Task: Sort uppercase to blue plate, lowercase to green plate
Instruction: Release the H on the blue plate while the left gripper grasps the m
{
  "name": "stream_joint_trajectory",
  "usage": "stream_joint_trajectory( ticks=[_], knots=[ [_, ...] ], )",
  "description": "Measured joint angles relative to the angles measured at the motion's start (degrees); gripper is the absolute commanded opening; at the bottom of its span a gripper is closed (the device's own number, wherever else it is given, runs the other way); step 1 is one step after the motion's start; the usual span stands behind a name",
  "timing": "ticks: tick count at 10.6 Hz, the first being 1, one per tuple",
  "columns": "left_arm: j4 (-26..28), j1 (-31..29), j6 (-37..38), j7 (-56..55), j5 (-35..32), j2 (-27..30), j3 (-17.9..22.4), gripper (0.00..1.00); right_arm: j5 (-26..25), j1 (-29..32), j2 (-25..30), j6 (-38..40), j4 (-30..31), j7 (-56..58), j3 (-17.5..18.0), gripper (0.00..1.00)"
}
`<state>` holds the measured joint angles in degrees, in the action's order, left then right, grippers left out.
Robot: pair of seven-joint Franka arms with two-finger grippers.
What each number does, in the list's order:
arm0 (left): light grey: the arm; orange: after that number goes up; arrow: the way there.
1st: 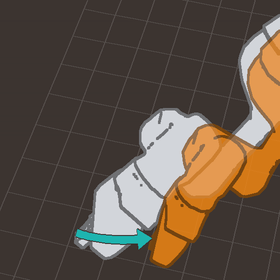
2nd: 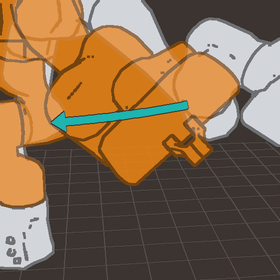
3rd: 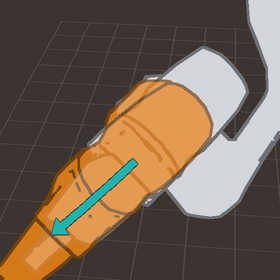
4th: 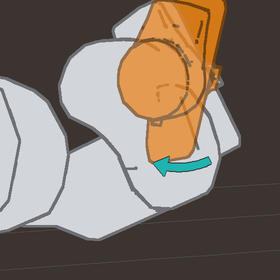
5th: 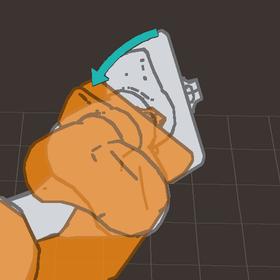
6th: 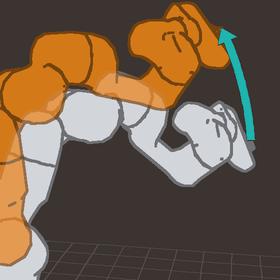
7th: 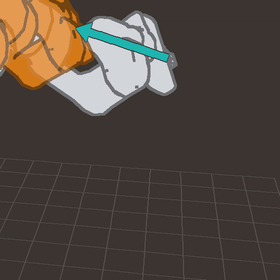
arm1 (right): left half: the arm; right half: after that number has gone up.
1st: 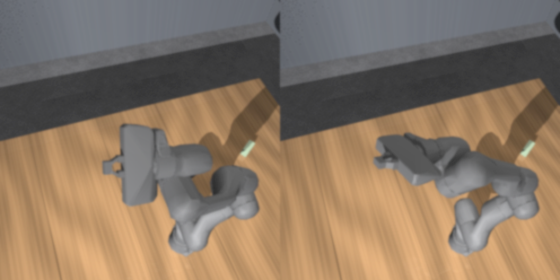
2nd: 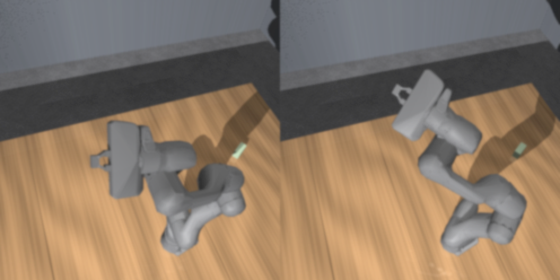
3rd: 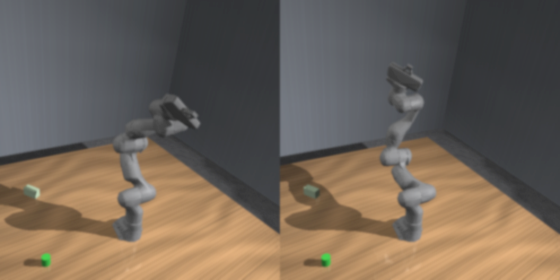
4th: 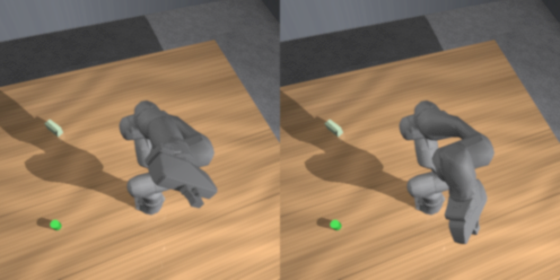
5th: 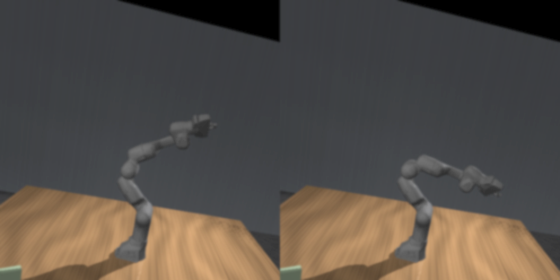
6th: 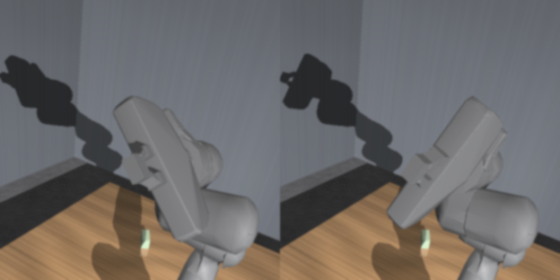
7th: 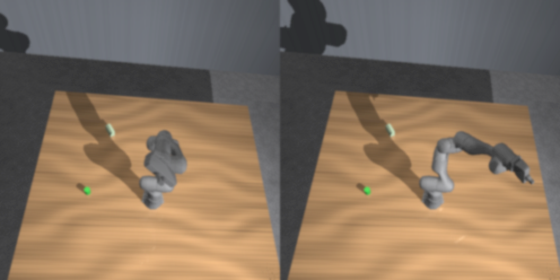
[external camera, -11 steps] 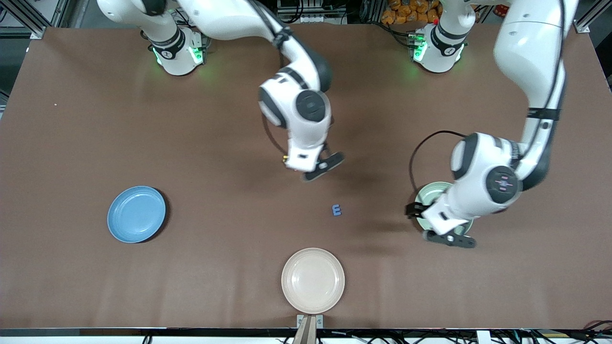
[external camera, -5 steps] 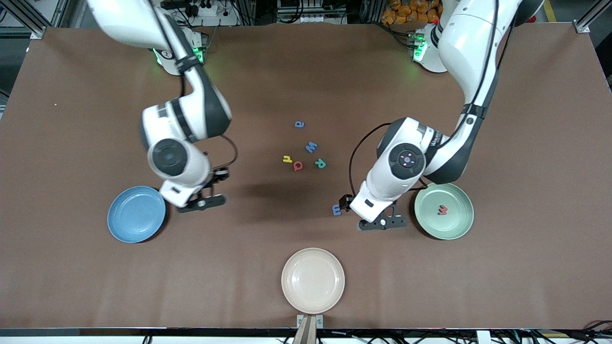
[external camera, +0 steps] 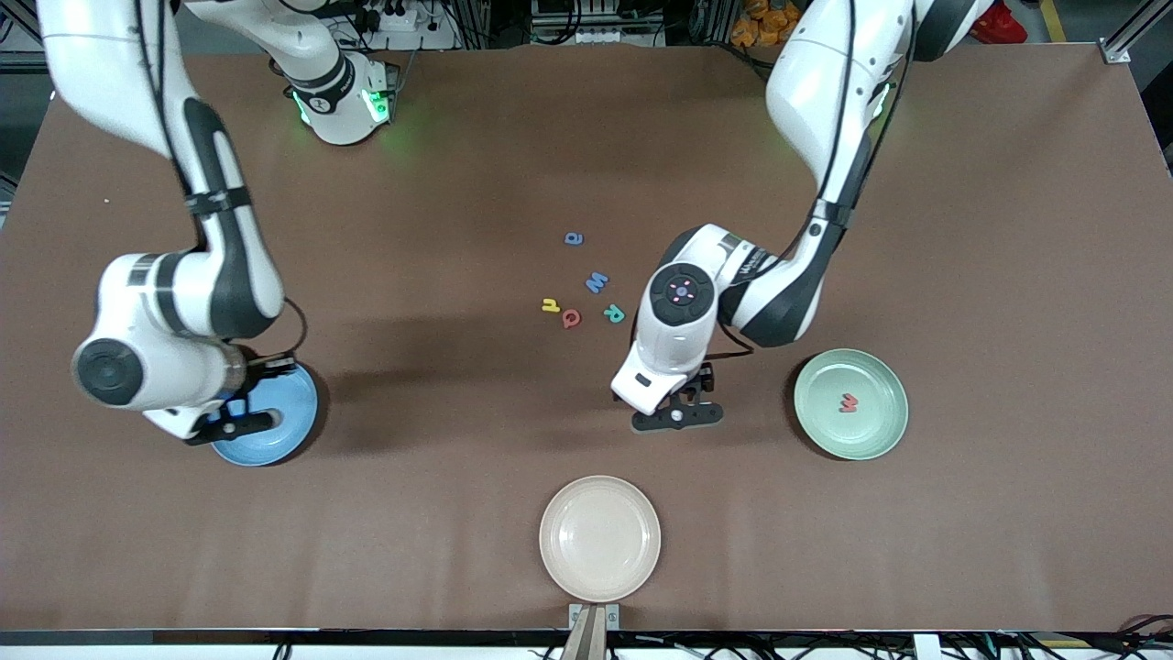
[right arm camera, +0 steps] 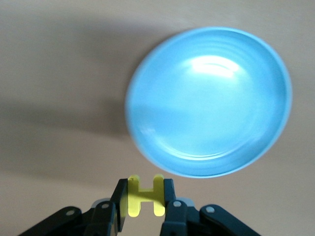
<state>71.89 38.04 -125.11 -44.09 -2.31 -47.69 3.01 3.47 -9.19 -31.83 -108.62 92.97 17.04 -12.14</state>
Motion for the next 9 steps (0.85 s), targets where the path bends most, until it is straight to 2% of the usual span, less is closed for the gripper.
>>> stream_joint_trajectory(
  ticks=[2, 3, 4, 5, 7, 9],
  knots=[
    [-1.26, -0.01, -2.2, -0.79, 0.0, -2.44, 0.24, 1.0, 0.0, 1.32, -1.74, -2.38, -0.01, 1.68, 0.18, 0.0],
    [-1.44, -0.09, -2.85, -0.8, 0.0, -3.21, 0.36, 1.0, 0.0, 1.19, -1.95, -2.73, -0.03, 1.67, 0.53, 0.1],
    [-1.51, -0.17, -3.08, -0.88, 0.0, -3.75, 0.43, 1.0, 0.0, 0.99, -1.94, -2.91, -0.29, 1.65, 0.76, 0.66],
    [-1.54, -0.23, -3.1, -1.52, 0.67, -3.99, 0.47, 0.98, -0.09, 0.86, -1.95, -2.95, -0.69, 1.64, 0.86, 1.0],
    [-1.54, -0.31, -3.09, -2.7, 4.26, -4.42, 0.65, 0.94, -0.28, 1.69, -2.12, -3.92, -0.93, 1.63, 0.65, 1.0],
    [-1.52, -0.35, -3.08, -3.96, 4.95, -5.39, 0.67, 0.91, -0.27, 3.61, -2.66, -5.7, -0.98, 1.89, 0.58, 1.0]
  ],
)
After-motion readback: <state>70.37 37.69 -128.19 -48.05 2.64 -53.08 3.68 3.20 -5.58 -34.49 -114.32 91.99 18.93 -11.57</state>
